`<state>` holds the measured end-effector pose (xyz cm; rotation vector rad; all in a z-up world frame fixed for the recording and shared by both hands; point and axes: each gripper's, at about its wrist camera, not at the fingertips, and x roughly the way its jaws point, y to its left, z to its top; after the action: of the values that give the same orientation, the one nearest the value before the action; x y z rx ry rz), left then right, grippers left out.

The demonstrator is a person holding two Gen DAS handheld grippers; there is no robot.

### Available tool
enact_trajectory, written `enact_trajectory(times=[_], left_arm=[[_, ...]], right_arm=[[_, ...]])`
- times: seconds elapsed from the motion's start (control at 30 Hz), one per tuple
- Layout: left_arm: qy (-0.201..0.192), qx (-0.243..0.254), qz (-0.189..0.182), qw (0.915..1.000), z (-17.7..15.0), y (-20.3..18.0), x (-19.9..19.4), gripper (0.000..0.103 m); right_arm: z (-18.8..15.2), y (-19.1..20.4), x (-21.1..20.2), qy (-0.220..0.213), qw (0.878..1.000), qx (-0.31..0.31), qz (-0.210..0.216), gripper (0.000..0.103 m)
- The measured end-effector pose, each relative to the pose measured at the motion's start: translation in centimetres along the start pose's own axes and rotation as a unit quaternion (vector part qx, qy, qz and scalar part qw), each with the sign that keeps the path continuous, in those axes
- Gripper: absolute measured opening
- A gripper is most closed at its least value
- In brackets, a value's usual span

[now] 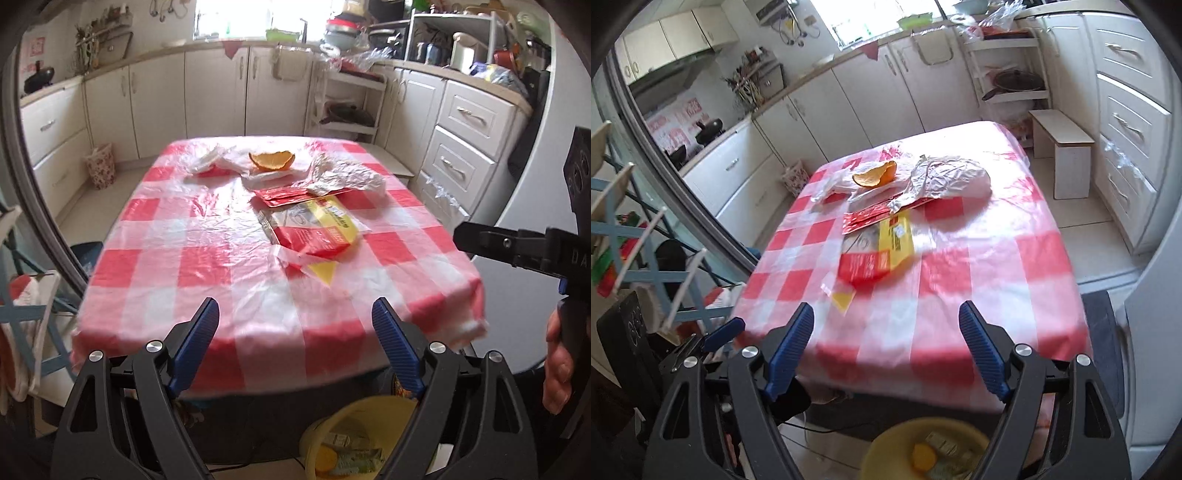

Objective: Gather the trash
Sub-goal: 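Move both open tools back over the table toward the yellow-and-red package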

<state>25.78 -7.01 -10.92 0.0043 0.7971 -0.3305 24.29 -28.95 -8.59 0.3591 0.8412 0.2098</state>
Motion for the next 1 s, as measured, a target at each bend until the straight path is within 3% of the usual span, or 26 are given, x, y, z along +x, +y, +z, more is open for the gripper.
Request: enact_trajectory(times=[0.23,0.47,0.7,0.77,0.87,0.93,1.0], left_arm=[[0.010,-0.050,0.017,0.9986,4.3,3.4,4.5,0.081],[0.000,-0.124,0.052,0.9910,9.8,10.0,8.0,0.081],[0.016,-0.079,0.075,0.9939,14.7,11.5,14.5,0.081],[0.017,-0.061,0.089,0.9940,15.4,11.3,16.0,0.081],[0.028,-0.056,0.101,0.9929,16.5,12.1,18.4,0.081],[0.036,-0.062,0.104,0.9920,17.1,12.6,19.9,0.081],[0.038,-0.063,0.106,0.9916,17.6,12.9,21.1,0.081]], right_arm=[[3.3,-0.7,7.9,0.052,0.999,-0.009,-0.016,0.078],[4.8,0.5,14.1,0.096,0.994,-0.039,-0.027,0.080],[3.7,3.6,16.1,0.092,0.983,-0.138,-0.076,0.087],[3.2,4.3,16.2,0.089,0.979,-0.167,-0.077,0.080],[2.8,4.6,15.8,0.082,0.975,-0.192,-0.082,0.061],[3.2,4.0,15.5,0.083,0.976,-0.184,-0.075,0.035],[3.7,3.5,15.3,0.090,0.979,-0.171,-0.062,0.019]])
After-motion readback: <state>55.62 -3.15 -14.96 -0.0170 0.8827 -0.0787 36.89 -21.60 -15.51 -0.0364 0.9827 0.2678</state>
